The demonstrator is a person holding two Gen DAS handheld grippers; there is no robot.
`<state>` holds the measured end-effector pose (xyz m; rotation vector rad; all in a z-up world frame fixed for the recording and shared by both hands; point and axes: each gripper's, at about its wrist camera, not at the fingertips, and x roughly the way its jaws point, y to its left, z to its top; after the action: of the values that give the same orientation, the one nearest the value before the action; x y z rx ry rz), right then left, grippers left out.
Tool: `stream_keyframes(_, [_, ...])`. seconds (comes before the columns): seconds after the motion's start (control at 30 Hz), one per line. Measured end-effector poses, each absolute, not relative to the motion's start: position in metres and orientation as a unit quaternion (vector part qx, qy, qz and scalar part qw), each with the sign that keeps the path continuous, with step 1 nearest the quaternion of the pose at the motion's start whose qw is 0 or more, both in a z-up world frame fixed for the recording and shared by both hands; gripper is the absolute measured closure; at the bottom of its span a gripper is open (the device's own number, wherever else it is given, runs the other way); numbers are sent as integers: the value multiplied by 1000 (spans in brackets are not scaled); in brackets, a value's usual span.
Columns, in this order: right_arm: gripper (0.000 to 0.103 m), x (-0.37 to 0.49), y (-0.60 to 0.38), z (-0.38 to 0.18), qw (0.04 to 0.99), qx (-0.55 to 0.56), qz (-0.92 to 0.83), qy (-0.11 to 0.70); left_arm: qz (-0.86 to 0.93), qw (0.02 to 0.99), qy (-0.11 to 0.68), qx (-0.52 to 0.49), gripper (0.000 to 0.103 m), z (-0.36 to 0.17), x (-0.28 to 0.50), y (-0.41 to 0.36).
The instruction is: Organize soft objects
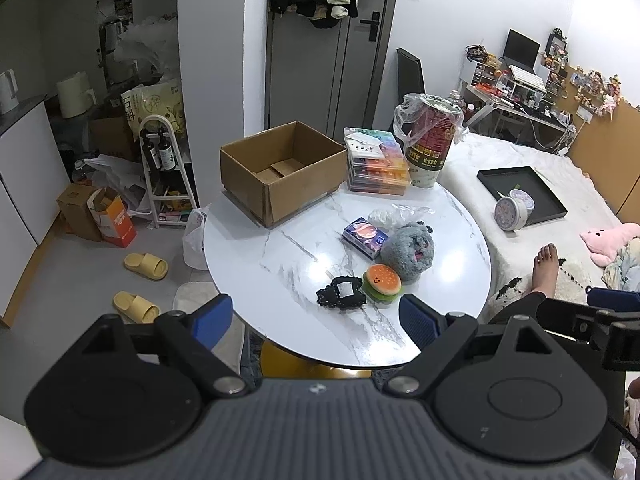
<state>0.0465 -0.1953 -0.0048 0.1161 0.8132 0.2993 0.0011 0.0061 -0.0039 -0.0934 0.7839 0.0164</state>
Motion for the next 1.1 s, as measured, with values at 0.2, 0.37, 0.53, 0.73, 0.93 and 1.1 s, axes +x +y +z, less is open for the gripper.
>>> stream_keyframes(0.2, [0, 46, -195, -5, 906, 55, 145, 393, 7, 924, 380, -47, 14, -2, 1, 8])
stream_keyframes(0.37, [0, 47, -196, -4, 905, 56, 147, 395, 9, 923, 381, -49, 14, -1, 1, 9])
stream_keyframes(0.53, [0, 46, -196, -6, 905, 53, 146, 395, 9, 923, 381, -50, 14, -1, 0, 9])
stream_keyframes(0.73, [0, 46, -196, -6, 905, 57, 148, 396, 7, 923, 382, -49, 14, -2, 0, 8])
stream_keyframes(0.93, [0, 46, -193, -8, 905, 56, 149, 395, 7, 923, 381, -49, 14, -2, 0, 7])
stream_keyframes(1.1, [0, 46, -192, -12, 904, 53, 146, 398, 7, 922, 384, -52, 14, -4, 0, 7])
